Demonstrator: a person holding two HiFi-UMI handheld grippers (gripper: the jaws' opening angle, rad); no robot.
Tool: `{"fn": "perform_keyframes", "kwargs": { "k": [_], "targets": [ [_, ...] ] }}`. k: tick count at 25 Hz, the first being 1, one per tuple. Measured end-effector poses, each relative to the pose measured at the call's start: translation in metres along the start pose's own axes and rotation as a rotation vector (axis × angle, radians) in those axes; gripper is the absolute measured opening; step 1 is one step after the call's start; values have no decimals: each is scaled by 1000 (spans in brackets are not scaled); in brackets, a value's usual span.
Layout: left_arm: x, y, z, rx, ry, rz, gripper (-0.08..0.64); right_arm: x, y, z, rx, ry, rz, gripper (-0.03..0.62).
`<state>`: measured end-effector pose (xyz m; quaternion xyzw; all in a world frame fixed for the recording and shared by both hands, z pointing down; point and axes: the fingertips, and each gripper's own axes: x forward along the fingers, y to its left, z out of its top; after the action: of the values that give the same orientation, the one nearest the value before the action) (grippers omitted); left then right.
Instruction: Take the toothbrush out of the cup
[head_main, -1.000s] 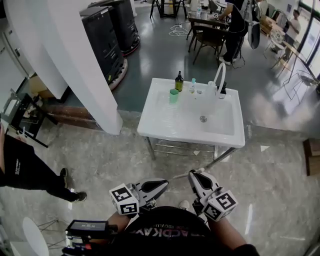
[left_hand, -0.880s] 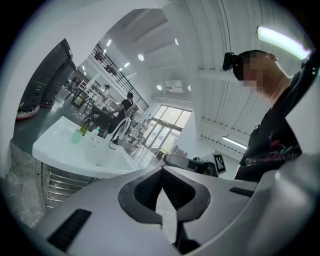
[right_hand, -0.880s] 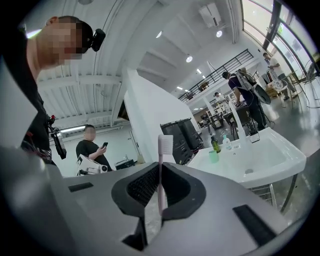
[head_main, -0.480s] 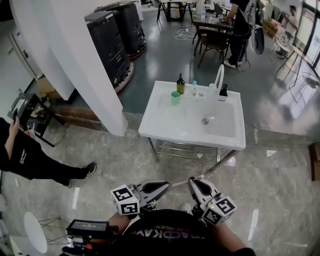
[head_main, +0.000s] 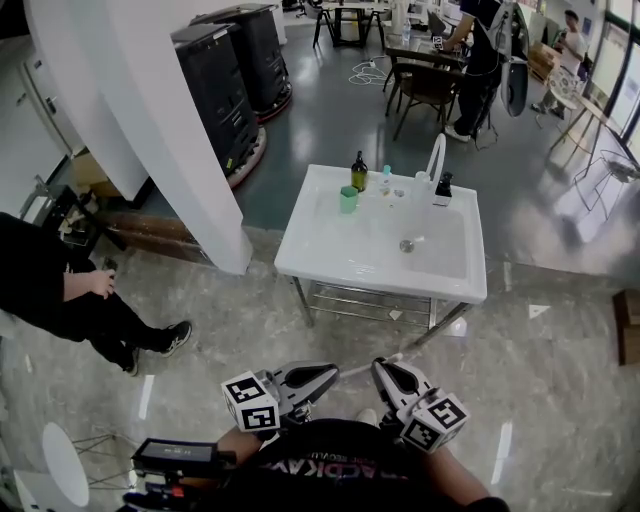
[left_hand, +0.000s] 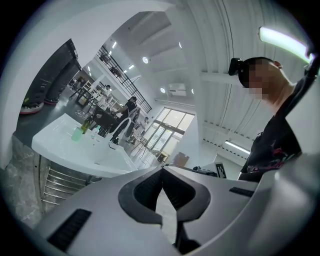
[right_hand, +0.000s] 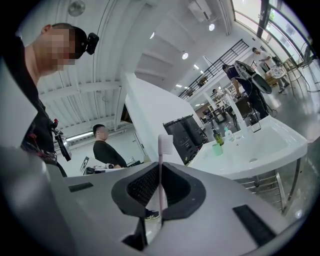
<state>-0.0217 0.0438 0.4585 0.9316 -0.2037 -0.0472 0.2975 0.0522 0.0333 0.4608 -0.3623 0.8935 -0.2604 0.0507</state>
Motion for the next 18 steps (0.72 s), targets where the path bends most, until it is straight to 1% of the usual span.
{"fn": "perform_keyframes", "kwargs": {
  "k": [4, 11, 18],
  "targets": [
    [0, 0, 2, 12, 5, -4, 8, 2, 3, 2, -14, -5, 13, 25],
    [-2, 5, 7, 7, 1, 0, 8, 6, 1, 0, 3, -9, 4, 25],
    [-5, 8, 6, 6, 0, 0, 8, 11, 3, -4, 1, -4, 16, 25]
  ]
}}
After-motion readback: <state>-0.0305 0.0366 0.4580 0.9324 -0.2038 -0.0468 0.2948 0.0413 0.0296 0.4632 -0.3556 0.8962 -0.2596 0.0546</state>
